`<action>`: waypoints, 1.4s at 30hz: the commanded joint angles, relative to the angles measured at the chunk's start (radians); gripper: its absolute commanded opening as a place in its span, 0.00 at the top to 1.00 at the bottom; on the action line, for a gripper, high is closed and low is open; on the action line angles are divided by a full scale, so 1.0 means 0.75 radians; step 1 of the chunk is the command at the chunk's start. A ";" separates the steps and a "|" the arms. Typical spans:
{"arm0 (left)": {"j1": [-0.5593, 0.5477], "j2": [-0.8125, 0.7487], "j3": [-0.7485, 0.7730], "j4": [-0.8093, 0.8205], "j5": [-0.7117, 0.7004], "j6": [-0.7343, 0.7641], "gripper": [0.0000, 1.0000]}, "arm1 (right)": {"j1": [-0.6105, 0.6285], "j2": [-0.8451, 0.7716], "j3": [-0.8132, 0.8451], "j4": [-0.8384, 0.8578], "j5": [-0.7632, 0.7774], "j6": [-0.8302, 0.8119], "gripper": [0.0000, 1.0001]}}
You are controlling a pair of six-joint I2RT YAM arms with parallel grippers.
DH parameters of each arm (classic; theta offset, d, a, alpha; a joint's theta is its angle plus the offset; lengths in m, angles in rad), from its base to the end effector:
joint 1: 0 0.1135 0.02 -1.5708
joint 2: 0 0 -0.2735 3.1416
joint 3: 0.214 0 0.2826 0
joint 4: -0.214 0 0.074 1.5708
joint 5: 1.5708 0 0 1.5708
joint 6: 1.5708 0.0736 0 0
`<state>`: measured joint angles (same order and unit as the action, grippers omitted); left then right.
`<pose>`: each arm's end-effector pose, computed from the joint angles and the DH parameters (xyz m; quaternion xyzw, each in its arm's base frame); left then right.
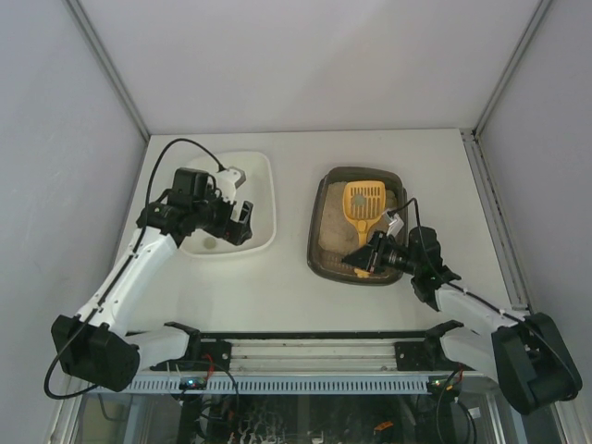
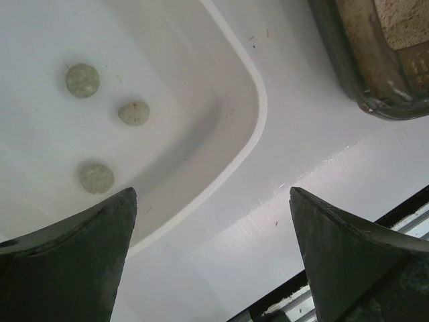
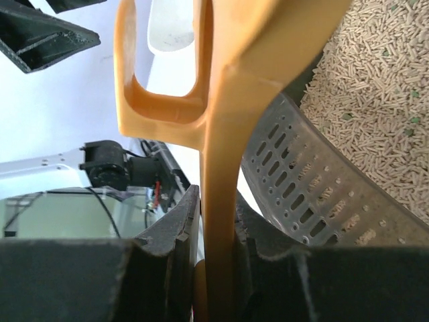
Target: Clean the litter box
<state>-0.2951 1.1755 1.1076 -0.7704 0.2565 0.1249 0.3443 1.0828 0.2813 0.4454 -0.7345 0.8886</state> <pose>0.2733 -0.1026 0.2991 0.2378 0.8961 -0.1492 0.3437 0.2164 0.1300 0.1536 0.0087 0.7933 0.5485 0.2641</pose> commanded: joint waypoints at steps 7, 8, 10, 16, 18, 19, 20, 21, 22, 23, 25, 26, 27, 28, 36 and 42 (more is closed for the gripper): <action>0.064 -0.057 -0.106 -0.045 -0.004 0.028 0.00 | 0.019 -0.109 0.106 -0.404 0.164 -0.283 1.00; 0.065 -0.062 -0.109 -0.048 -0.004 0.029 0.00 | 0.012 -0.132 0.100 -0.408 0.180 -0.271 1.00; 0.066 -0.067 -0.116 -0.053 0.000 0.028 0.00 | 0.019 -0.154 0.092 -0.419 0.228 -0.244 1.00; 0.065 -0.077 -0.125 -0.076 -0.002 0.027 0.00 | -0.120 -0.127 -0.005 -0.190 0.002 -0.049 1.00; 0.066 -0.079 -0.128 -0.084 -0.014 0.025 0.00 | -0.115 -0.120 -0.019 -0.145 -0.017 0.017 1.00; 0.065 -0.079 -0.127 -0.091 -0.024 0.027 0.00 | -0.061 -0.086 -0.002 -0.130 -0.038 0.030 1.00; 0.065 -0.080 -0.127 -0.099 -0.036 0.029 0.00 | -0.005 -0.048 0.017 -0.109 -0.064 0.053 1.00; 0.065 -0.080 -0.125 -0.106 -0.044 0.033 0.00 | 0.008 -0.020 0.015 -0.051 -0.102 0.104 1.00; 0.068 -0.080 -0.123 -0.117 -0.046 0.036 0.00 | -0.031 -0.008 -0.017 0.038 -0.139 0.183 1.00; 0.072 -0.083 -0.121 -0.125 -0.041 0.039 0.00 | -0.104 -0.013 -0.067 0.174 -0.168 0.284 1.00; 0.075 -0.094 -0.123 -0.131 -0.033 0.034 0.00 | -0.173 -0.040 -0.090 0.204 -0.159 0.309 1.00; 0.076 -0.097 -0.124 -0.133 -0.030 0.033 0.00 | -0.132 -0.043 -0.045 0.088 -0.136 0.239 1.00; 0.078 -0.100 -0.124 -0.136 -0.029 0.032 0.00 | -0.065 -0.037 0.001 0.000 -0.098 0.185 1.00; 0.078 -0.102 -0.125 -0.140 -0.030 0.034 0.00 | 0.001 -0.026 0.025 -0.022 -0.095 0.175 1.00; 0.115 -0.107 -0.131 -0.196 -0.047 0.065 0.00 | 0.032 0.001 0.034 0.046 -0.109 0.244 1.00; 0.184 -0.143 -0.119 -0.226 0.039 0.090 0.03 | -0.074 0.074 -0.029 0.350 -0.133 0.493 1.00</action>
<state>-0.1993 1.1149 1.0283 -0.9264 0.2333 0.1616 0.3138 1.1206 0.2447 0.5694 -0.8478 1.1786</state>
